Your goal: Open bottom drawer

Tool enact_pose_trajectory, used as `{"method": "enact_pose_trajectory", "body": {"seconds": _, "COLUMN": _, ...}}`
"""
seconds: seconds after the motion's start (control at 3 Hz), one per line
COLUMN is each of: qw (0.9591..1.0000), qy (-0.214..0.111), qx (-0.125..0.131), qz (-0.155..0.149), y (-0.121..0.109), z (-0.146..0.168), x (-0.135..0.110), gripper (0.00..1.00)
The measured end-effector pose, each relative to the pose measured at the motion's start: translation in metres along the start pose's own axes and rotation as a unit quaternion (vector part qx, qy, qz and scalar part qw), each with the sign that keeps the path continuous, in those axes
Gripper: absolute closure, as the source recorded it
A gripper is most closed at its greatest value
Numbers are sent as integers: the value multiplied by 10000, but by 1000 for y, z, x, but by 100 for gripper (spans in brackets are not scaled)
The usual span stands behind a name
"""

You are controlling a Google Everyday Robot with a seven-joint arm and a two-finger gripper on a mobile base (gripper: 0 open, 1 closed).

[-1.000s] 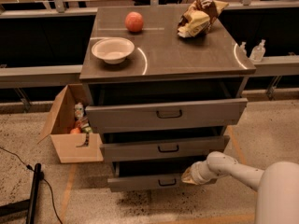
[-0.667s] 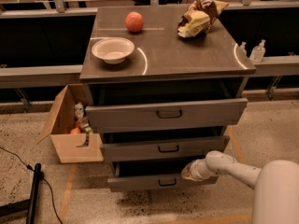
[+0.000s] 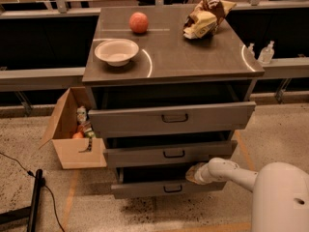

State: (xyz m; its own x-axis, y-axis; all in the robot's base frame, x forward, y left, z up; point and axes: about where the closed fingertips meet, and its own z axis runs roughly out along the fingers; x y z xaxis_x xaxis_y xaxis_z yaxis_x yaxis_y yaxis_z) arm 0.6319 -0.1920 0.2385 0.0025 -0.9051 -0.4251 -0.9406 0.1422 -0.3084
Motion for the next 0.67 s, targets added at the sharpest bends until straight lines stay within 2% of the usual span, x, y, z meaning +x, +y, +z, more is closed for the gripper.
{"method": "enact_pose_trajectory", "body": {"seconds": 0.67, "qw": 9993, "qy": 45, "qx": 356, "qz": 81, "y": -8, "z": 22, "x": 6, "gripper": 100}}
